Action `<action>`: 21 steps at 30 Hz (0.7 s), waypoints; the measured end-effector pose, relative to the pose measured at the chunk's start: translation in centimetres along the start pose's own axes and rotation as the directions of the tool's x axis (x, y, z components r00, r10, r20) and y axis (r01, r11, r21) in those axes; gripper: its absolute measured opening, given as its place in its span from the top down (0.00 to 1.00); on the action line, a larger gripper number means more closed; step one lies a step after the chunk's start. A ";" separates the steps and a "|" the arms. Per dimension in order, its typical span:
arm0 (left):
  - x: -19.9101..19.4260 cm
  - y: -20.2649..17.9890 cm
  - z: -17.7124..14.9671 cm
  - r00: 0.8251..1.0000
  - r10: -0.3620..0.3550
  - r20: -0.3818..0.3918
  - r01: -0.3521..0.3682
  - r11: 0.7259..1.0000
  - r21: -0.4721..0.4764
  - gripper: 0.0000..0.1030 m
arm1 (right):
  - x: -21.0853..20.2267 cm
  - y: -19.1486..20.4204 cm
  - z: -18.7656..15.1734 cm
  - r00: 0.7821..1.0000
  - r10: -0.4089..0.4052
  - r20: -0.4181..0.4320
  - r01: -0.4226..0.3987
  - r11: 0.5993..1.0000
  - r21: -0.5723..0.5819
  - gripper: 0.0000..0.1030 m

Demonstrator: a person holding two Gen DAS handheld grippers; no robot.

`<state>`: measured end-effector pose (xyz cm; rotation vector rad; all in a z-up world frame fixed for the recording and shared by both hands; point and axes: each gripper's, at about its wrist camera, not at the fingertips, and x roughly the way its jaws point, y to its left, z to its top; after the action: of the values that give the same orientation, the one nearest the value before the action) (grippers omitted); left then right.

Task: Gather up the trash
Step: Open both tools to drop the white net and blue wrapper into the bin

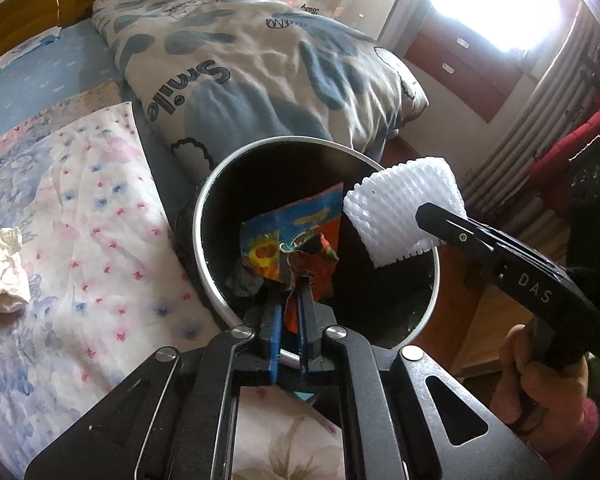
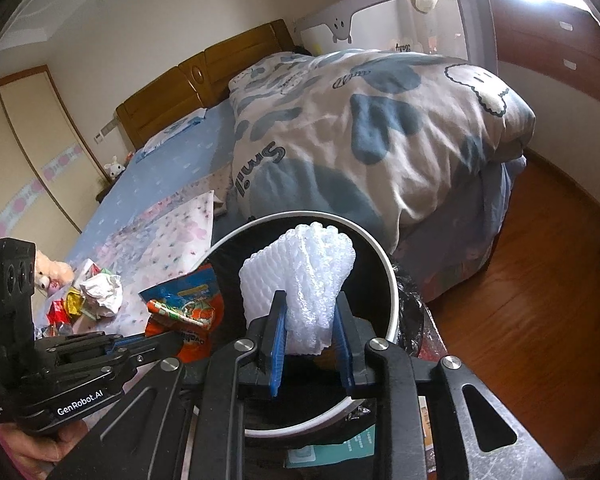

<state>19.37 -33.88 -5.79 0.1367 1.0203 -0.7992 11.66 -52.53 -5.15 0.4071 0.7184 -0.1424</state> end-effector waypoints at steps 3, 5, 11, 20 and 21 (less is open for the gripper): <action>0.0 0.1 0.0 1.000 -0.007 0.000 0.007 1.000 -0.010 0.78 | 0.2 -0.4 0.0 1.000 -0.005 -0.007 0.005 1.000 0.016 0.66; -0.3 0.3 -0.2 1.000 -0.009 0.009 0.009 1.000 -0.022 0.64 | 0.1 -0.7 0.1 1.000 -0.007 -0.006 0.007 1.000 0.030 0.57; -1.5 1.4 -1.5 0.999 -0.008 0.033 0.010 0.999 -0.054 0.56 | -0.4 -0.8 -0.2 1.000 0.011 0.012 -0.012 0.998 0.059 0.43; -4.9 5.1 -5.3 0.996 0.045 0.083 -0.032 0.988 -0.149 0.53 | -1.8 2.3 -1.9 0.996 0.078 0.051 -0.080 0.995 0.054 0.19; -5.4 5.6 -5.9 0.994 0.062 0.090 -0.048 0.986 -0.157 0.51 | -1.9 2.9 -2.1 0.995 0.087 0.051 -0.090 0.995 0.050 0.18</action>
<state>17.35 -24.27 -6.05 -0.0064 0.9808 -0.6672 9.73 -49.09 -4.42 0.4832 0.6489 -0.0875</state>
